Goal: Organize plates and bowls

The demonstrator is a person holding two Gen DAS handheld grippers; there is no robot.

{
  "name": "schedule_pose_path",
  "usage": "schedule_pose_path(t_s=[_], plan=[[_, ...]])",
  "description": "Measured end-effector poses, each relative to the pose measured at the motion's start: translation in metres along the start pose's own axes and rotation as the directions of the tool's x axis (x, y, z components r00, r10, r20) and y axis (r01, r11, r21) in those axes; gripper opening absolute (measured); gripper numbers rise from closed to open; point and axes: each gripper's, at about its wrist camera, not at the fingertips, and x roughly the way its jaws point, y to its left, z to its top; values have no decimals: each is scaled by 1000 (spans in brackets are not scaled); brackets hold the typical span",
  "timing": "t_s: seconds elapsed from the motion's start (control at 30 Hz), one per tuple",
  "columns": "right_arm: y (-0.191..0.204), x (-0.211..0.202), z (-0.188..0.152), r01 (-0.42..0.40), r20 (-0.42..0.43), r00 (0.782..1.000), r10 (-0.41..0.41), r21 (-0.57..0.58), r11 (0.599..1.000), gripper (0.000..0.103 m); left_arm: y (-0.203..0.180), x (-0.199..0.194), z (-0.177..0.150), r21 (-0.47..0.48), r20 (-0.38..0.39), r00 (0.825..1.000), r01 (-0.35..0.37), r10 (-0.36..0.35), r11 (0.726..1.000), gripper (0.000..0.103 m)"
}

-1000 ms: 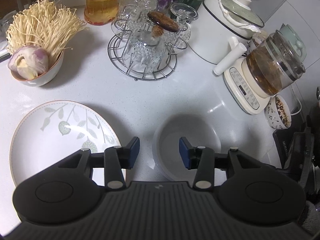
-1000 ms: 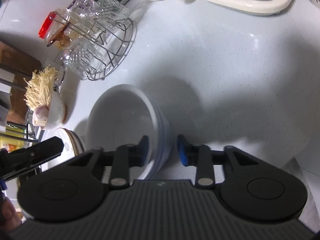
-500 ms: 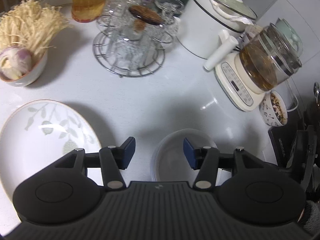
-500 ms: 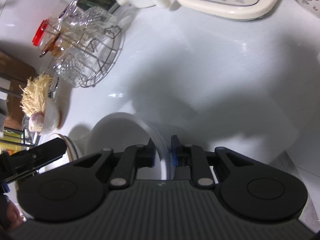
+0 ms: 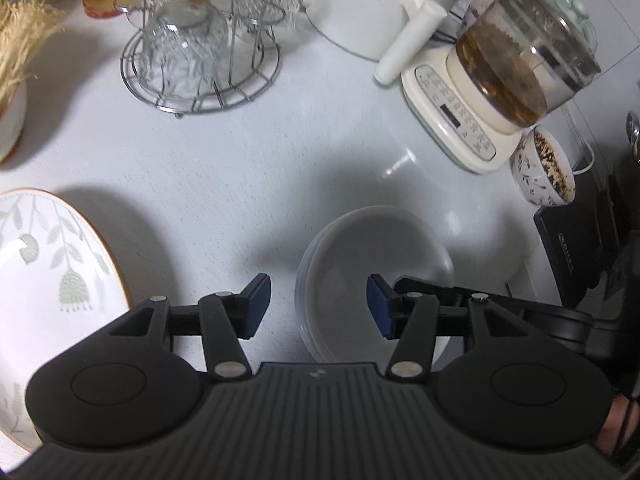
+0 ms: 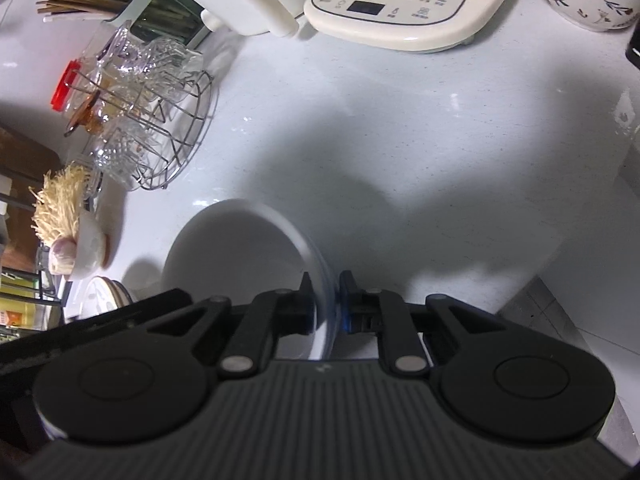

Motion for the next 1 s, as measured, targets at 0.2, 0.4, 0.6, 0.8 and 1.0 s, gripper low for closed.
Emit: schedule_pose_path(t_s=[0.2, 0.4, 0.6, 0.8, 1.0], plan=[[-8, -3, -3, 2, -6, 1000, -2, 6, 1000, 15, -3, 20, -3, -2, -40, 999, 6, -7, 1000, 58], [-12, -5, -4, -4, -8, 1000, 4, 2, 1000, 15, -6, 35, -7, 1, -56, 998, 9, -9, 1000, 52], [-11, -5, -4, -4, -7, 1000, 4, -18, 1000, 15, -4, 46, -11, -24, -62, 998, -2, 1, 1000, 30], [-9, -6, -4, 11, -6, 1000, -11, -56, 998, 15, -1, 43, -11, -34, -19, 1000, 3, -4, 999, 19], [-8, -18, -5, 9, 6, 1000, -9, -66, 998, 15, -4, 30, -8, -26, 0, 1000, 27, -27, 999, 18]])
